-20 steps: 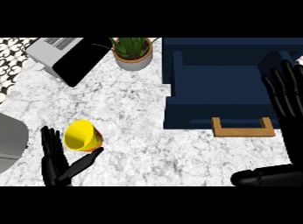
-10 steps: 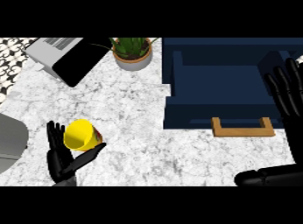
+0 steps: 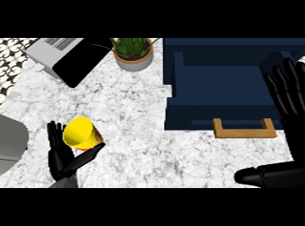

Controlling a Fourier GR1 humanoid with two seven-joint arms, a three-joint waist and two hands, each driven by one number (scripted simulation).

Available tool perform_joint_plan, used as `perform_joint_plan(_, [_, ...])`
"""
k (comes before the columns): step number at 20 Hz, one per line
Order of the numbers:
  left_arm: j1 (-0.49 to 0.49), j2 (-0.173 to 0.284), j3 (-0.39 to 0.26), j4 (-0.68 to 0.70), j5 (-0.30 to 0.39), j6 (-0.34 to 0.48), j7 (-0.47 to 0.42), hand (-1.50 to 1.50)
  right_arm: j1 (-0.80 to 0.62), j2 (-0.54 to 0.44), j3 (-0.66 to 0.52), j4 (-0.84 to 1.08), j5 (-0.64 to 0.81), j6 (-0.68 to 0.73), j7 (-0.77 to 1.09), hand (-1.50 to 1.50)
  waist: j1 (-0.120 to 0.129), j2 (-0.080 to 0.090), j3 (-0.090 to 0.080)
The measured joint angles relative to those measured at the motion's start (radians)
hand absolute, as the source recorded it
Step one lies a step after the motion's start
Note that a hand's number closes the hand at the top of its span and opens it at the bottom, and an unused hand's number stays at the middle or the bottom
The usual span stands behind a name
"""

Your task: Pick up the cup, place it into the drawer and close the drawer

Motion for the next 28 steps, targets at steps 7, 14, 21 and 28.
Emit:
perform_joint_plan(7, [-0.044, -0.003, 0.004, 0.078, 0.022, -0.130, -0.039, 1.50, 0.000, -0.005, 0.000, -0.046, -0.010, -0.009, 0.047, -1.50, -0.001, 0.000, 0.000])
perform_joint_plan(14, [-0.101, 0.005, 0.005, 0.117, 0.034, -0.194, -0.080, 1.50, -0.016, -0.013, -0.014, -0.037, -0.014, -0.010, 0.051, -1.50, -0.002, 0.000, 0.000])
perform_joint_plan(21, [-0.130, 0.056, -0.025, 0.185, -0.022, -0.272, -0.123, 1.50, -0.017, -0.003, 0.000, -0.028, 0.001, -0.013, 0.037, -1.50, -0.003, 0.001, 0.000])
perform_joint_plan(28, [-0.151, 0.118, -0.058, 0.193, -0.065, -0.358, -0.108, 1.50, 0.001, -0.001, 0.004, -0.043, 0.001, -0.010, 0.040, -1.50, -0.003, 0.000, 0.000])
